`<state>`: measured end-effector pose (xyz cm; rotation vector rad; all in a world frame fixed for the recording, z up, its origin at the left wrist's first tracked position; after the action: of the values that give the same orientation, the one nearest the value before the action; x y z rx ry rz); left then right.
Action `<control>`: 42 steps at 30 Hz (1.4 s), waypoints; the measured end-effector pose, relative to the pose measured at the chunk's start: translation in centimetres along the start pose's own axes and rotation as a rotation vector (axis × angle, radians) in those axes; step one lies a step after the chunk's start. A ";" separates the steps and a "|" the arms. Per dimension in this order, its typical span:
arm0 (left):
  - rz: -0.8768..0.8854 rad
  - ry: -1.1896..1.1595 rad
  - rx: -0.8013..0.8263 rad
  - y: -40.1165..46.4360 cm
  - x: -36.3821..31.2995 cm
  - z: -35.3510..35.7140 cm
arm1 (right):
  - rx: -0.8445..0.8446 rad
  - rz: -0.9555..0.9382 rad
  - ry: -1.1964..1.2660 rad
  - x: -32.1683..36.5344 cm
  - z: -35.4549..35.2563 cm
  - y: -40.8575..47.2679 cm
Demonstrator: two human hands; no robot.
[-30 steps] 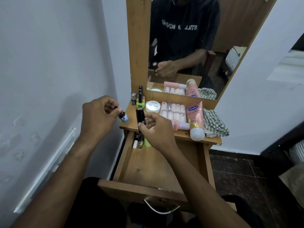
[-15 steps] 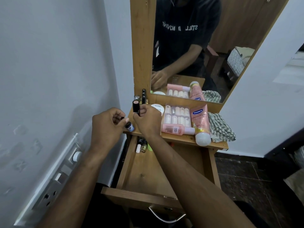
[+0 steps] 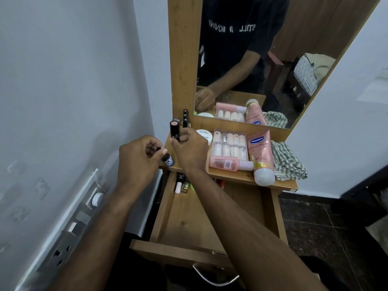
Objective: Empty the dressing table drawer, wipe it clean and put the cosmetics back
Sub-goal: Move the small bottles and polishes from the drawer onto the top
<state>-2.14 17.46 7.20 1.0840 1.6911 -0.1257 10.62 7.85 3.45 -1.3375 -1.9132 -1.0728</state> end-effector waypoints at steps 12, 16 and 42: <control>0.033 0.005 0.026 0.3 -0.2 1.1 | -0.039 0.086 0.178 -0.3 -1.1 -0.9; 0.090 0.036 0.036 0.7 -0.7 1.9 | -0.165 -0.079 0.289 0.3 -3.3 -3.5; 0.140 0.194 -0.042 4.4 -1.2 7.9 | 0.314 -0.375 -0.101 -5.6 -2.2 -10.0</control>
<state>6.56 14.84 6.63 1.2109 1.7740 0.1070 3.09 1.47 -2.83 -0.8959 -2.3552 -0.8336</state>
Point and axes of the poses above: each hand's wrist, its own y-axis towards the middle knuckle, its own z-axis out of the palm, x = y × z, the point moved 4 cm from there along y, towards the middle knuckle, and after that the axes turned 6 degrees about -y, right-handed, at the moved point
